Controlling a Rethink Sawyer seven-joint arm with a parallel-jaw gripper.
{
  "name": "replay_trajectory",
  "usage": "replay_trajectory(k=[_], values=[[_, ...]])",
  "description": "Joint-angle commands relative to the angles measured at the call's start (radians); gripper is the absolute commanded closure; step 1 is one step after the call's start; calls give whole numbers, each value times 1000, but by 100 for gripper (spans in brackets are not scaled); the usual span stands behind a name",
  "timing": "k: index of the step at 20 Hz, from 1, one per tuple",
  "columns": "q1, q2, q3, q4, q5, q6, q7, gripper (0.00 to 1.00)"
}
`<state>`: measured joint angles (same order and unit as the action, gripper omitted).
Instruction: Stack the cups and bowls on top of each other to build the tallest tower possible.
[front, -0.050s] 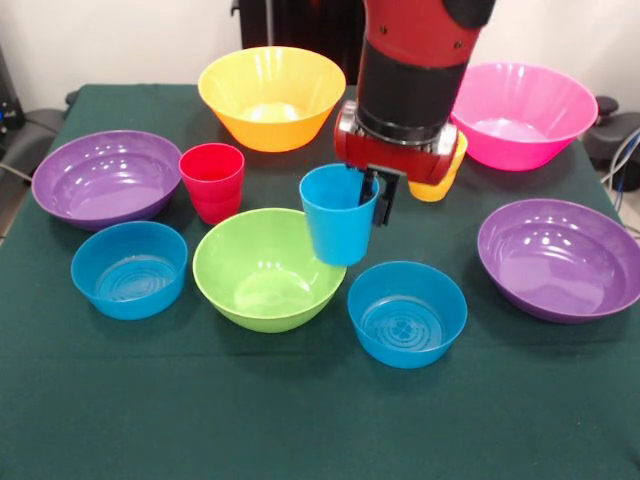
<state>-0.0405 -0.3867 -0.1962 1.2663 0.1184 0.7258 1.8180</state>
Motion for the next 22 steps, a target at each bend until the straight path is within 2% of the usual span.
replay_trajectory(k=[1,14,18,22], values=[[34,83,31,-102,-33,125,125,100],[64,168,-2,-250,20,214,207,100],[69,144,-5,-216,26,213,201,100],[75,80,-10,-116,20,205,172,100]])
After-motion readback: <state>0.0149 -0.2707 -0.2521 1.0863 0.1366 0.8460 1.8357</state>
